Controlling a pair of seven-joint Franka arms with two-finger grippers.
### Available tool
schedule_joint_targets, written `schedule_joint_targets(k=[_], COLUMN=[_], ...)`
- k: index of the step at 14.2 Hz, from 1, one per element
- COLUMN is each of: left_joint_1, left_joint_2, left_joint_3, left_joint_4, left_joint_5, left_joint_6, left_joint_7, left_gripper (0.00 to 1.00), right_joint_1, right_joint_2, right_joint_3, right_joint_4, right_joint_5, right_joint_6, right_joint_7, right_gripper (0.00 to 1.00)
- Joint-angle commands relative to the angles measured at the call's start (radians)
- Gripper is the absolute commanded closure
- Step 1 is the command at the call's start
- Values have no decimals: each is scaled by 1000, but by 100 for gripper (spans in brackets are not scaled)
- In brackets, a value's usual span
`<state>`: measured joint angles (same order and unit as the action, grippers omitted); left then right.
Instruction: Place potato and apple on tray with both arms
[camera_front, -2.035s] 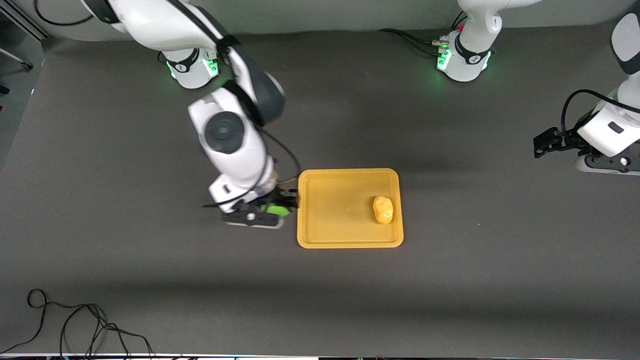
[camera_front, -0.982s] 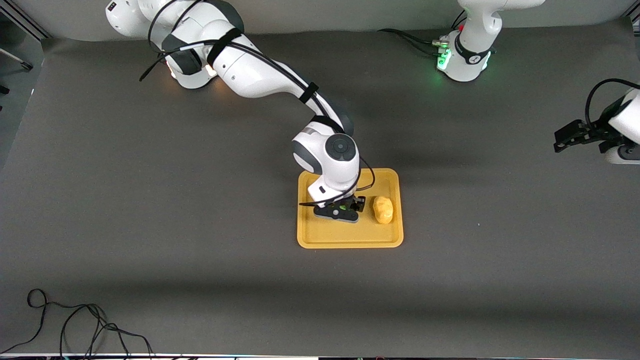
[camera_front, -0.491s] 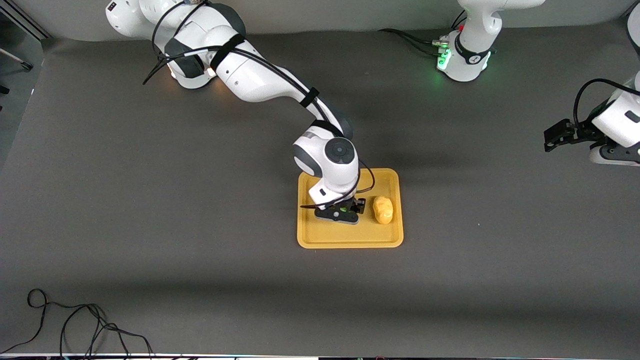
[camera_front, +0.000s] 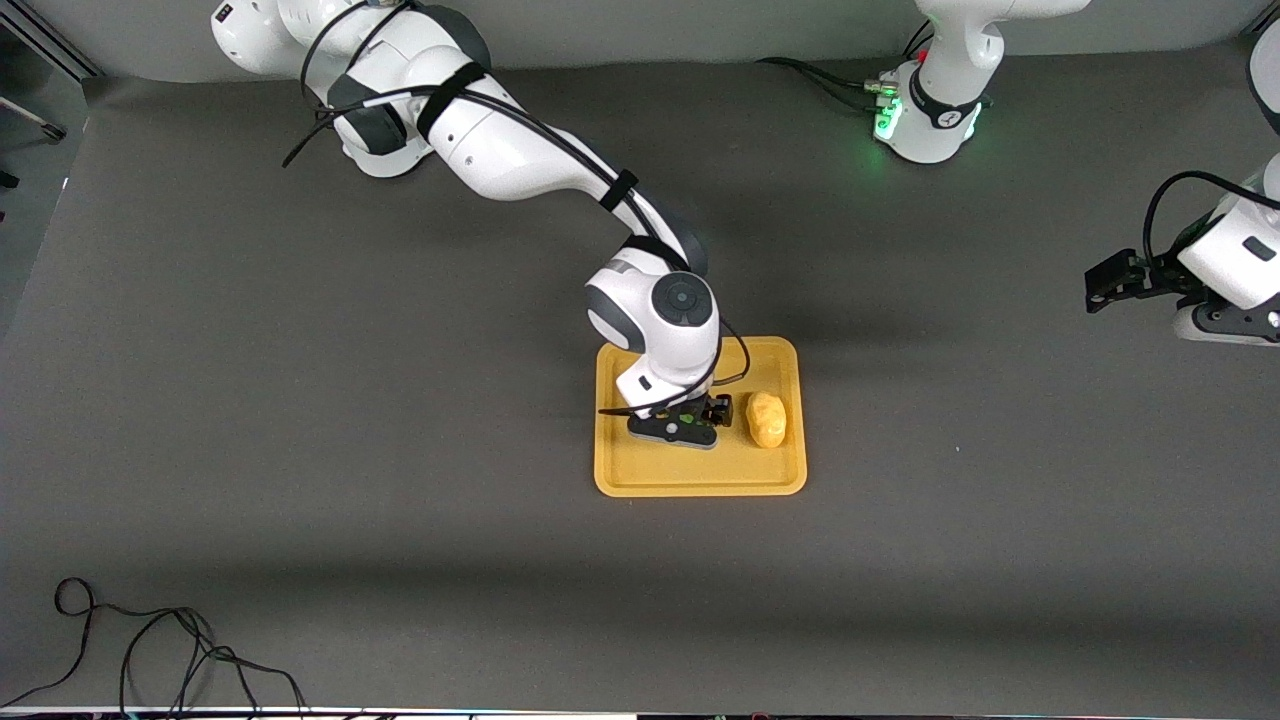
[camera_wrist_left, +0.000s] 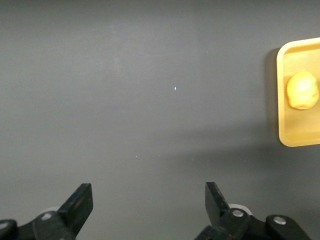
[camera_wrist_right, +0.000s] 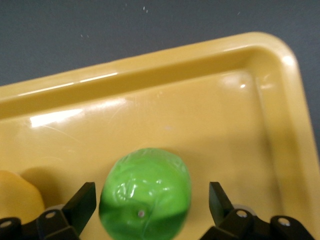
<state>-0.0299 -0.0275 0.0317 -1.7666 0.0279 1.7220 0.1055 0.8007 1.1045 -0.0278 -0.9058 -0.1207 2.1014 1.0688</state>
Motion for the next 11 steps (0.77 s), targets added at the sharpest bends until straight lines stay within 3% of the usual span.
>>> schedule_joint_targets(k=[1, 4, 7, 9, 11], left_joint_1=[17, 19, 22, 33, 36], left_joint_2=[9, 9, 4, 14, 23], left_joint_3=[11, 11, 14, 13, 13], left_joint_4=[30, 30, 47, 38, 39], left_joint_5=[-32, -33, -32, -33, -33], left_joint_6=[-44, -32, -33, -33, -28], left_joint_7=[37, 69, 101, 102, 100], left_gripper=[0, 0, 0, 0, 0], right_joint_1=[-8, -49, -124, -168, -231], right_joint_2=[-118, -256, -369, -484, -611], right_joint_3=[9, 8, 3, -3, -4], right_joint_4=[-2, -4, -7, -85, -224], right_joint_5=[9, 55, 55, 52, 55], right_joint_6=[-148, -282, -435, -532, -538], right_joint_7=[16, -25, -247, -441, -548], right_gripper=[0, 0, 0, 0, 0])
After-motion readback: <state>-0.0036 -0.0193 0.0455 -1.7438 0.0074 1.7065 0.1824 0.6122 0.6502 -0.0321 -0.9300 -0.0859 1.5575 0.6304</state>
